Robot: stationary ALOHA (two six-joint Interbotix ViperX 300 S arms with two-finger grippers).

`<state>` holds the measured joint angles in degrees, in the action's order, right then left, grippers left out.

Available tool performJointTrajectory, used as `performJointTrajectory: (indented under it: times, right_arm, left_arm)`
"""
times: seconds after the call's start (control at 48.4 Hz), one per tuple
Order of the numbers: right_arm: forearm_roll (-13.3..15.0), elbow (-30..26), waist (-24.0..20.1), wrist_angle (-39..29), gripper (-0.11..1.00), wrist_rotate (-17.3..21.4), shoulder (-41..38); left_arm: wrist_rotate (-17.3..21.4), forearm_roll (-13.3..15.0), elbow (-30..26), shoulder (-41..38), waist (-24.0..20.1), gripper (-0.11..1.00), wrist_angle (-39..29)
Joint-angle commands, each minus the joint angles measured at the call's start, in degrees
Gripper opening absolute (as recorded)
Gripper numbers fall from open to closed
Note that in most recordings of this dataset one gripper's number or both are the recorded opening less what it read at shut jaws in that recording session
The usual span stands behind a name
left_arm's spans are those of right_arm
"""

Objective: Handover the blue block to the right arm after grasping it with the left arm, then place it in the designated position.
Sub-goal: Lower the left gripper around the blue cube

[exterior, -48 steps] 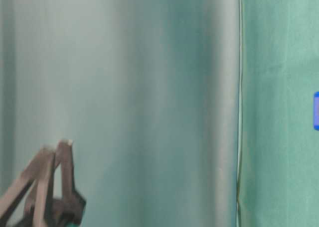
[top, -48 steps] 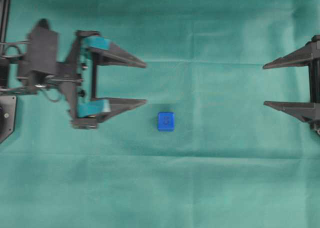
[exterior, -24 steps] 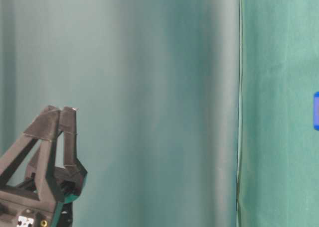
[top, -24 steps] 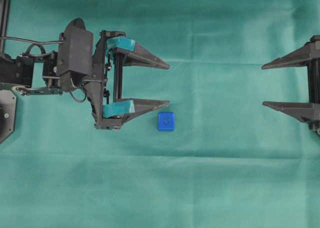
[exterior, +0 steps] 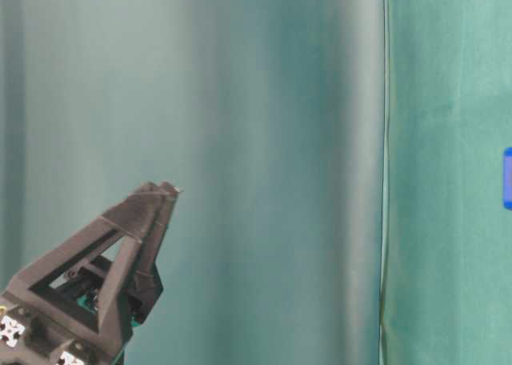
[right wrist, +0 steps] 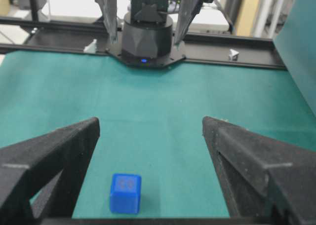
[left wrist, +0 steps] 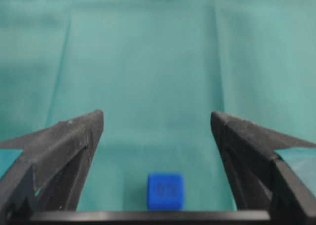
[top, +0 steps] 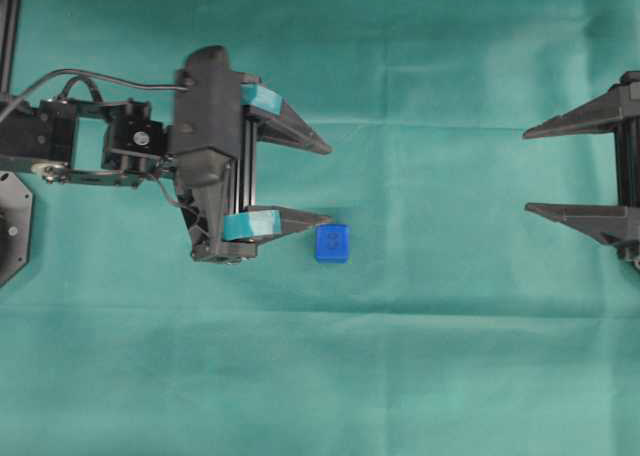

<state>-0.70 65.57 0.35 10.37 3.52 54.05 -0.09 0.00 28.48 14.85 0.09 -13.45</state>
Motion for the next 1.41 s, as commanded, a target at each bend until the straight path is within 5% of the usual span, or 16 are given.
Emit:
performJointTrajectory:
  times: [0.0,0.331,1.386]
  right_arm:
    - [0.0,-1.32,0.09,0.26,0.93,0.0,-0.35]
    - [0.0,-1.32,0.09,0.26,0.93,0.0,-0.44]
    - [0.0,-1.32,0.09,0.09,0.93,0.0,-0.79]
  left_arm:
    - [-0.09,-0.09,-3.96,-0.35,0.35,1.0,-6.24]
    - [-0.18,-0.18,-11.43,-4.31,0.35,1.0,-20.83]
    - [-0.44,-0.18,-11.69,-4.48,0.44,1.0,-20.83]
